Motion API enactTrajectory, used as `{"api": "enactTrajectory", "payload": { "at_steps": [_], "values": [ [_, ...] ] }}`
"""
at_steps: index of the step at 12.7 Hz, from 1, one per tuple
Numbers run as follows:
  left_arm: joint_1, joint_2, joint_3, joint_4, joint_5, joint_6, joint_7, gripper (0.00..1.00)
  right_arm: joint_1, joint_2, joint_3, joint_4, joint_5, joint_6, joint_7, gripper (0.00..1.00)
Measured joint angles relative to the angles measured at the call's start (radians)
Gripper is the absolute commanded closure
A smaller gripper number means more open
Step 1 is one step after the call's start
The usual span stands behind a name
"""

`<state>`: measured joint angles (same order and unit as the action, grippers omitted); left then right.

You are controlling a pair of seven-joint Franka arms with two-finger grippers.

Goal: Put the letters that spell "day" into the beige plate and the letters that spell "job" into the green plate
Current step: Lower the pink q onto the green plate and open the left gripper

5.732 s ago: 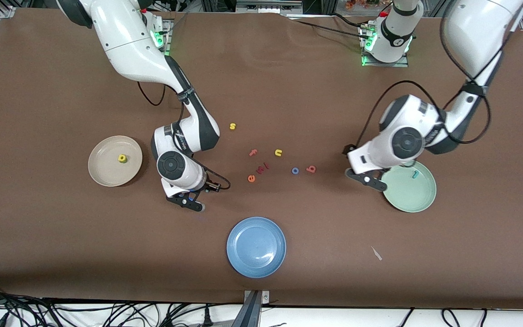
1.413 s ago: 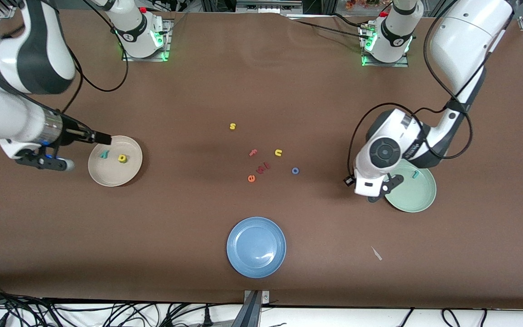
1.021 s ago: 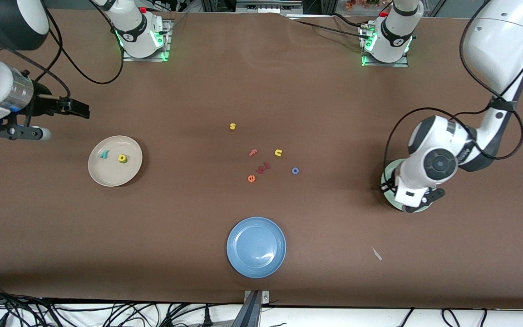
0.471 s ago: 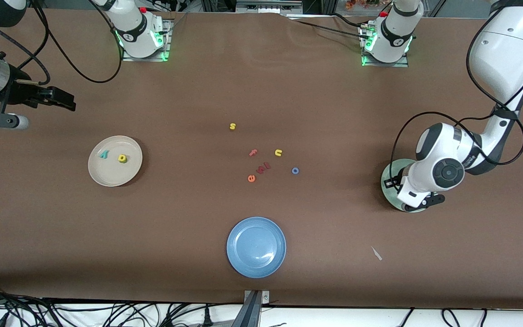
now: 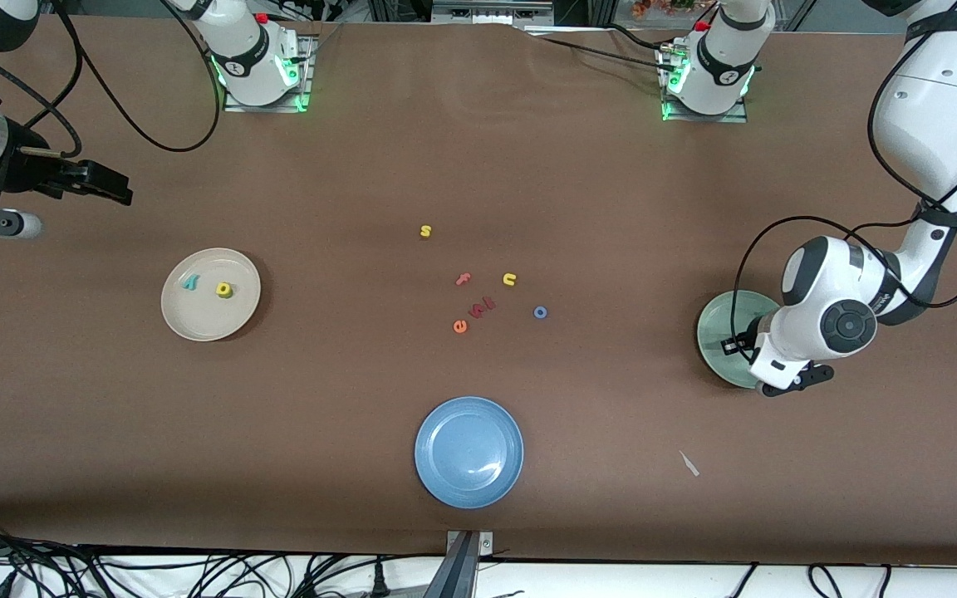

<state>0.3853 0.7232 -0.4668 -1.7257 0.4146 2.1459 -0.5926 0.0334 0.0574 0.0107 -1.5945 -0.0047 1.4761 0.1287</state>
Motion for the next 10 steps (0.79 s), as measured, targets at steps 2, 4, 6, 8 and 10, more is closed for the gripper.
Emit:
{"api": "enactTrajectory", "payload": {
  "at_steps": [2, 4, 6, 8, 10],
  "values": [
    [0.000, 0.008, 0.004, 0.003, 0.000, 0.004, 0.000, 0.00, 0.003, 0.003, 0.000, 0.000, 0.000, 0.012, 0.004, 0.00],
    [0.000, 0.007, 0.005, 0.009, 0.000, 0.005, 0.002, 0.00, 0.005, 0.005, 0.000, 0.000, 0.000, 0.031, 0.017, 0.00],
    [-0.001, 0.005, 0.002, 0.017, 0.000, 0.005, 0.003, 0.00, 0.006, 0.005, -0.001, 0.000, 0.000, 0.052, 0.034, 0.00],
    [-0.005, -0.004, -0.015, 0.024, 0.000, -0.010, 0.003, 0.00, 0.006, 0.007, -0.003, 0.000, 0.000, 0.067, 0.038, 0.00],
    [-0.008, -0.018, -0.078, 0.026, -0.004, -0.061, -0.015, 0.00, 0.007, 0.014, -0.004, 0.000, 0.000, 0.095, 0.039, 0.00]
  ]
}}
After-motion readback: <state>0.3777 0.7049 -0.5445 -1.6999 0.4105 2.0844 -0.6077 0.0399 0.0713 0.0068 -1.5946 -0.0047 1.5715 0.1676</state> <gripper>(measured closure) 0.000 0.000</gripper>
